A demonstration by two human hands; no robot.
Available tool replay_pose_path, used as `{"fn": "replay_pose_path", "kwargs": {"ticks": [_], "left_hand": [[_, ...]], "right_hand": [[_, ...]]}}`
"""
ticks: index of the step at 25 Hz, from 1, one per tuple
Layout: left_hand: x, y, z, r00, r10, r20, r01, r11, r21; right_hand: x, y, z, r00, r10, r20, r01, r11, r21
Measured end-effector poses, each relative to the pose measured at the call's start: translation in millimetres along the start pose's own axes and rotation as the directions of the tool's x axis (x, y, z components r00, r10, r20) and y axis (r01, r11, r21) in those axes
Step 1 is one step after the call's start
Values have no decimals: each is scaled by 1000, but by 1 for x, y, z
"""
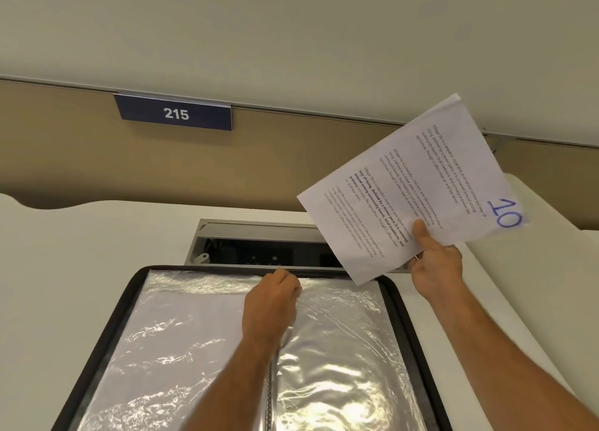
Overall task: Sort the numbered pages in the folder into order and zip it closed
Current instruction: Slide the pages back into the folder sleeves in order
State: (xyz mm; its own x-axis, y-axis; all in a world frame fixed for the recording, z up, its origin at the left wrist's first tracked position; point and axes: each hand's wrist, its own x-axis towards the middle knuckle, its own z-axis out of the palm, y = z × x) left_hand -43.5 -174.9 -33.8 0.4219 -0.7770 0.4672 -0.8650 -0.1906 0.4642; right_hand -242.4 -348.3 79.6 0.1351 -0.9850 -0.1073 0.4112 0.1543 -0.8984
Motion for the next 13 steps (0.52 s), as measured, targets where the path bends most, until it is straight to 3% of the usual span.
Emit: {"fn": "replay_pose_path", "kwargs": {"ticks": [6, 13], "left_hand": [[0, 1, 3, 1000, 30, 9, -30, 999, 23], [-2, 4, 1, 994, 89, 58, -93, 993, 74]], "right_hand": [[0, 17, 35, 1000, 21, 18, -23, 994, 109], [-7, 38, 53, 997, 79, 26, -81, 992, 100]]}}
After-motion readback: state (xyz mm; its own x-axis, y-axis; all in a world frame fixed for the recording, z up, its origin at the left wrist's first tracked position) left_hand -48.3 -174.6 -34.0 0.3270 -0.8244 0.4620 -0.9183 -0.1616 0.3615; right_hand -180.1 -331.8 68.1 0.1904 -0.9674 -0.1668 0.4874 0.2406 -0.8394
